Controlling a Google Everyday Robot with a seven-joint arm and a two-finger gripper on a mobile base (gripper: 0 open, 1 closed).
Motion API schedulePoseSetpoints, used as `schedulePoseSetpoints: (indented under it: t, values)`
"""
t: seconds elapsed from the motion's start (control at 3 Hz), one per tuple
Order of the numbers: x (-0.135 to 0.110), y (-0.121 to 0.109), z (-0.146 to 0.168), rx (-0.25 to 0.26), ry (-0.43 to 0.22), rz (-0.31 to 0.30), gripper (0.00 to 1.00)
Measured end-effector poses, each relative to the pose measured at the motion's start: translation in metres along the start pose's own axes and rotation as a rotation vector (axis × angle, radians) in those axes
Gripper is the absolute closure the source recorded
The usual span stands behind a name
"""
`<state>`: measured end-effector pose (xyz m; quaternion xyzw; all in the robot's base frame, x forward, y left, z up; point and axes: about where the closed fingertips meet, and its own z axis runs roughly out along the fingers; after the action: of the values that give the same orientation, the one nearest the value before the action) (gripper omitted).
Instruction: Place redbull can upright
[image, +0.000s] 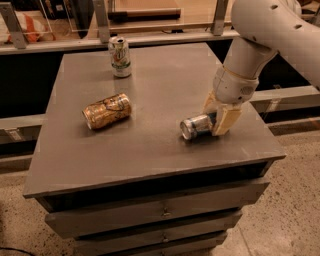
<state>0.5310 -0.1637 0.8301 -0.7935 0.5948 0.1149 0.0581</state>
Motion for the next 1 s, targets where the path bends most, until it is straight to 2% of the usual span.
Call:
schedulePoseSetpoints:
  t: [0.33,0.67,1.0]
  values:
    - [0.0,0.0,0.0,0.0,0.0,0.0,1.0]
    - [-0.013,0.003,-0.022,0.074,0.097,-0.068,1.0]
    - [-0.051,0.008,-0.054,0.195,0.321,-0.29,1.0]
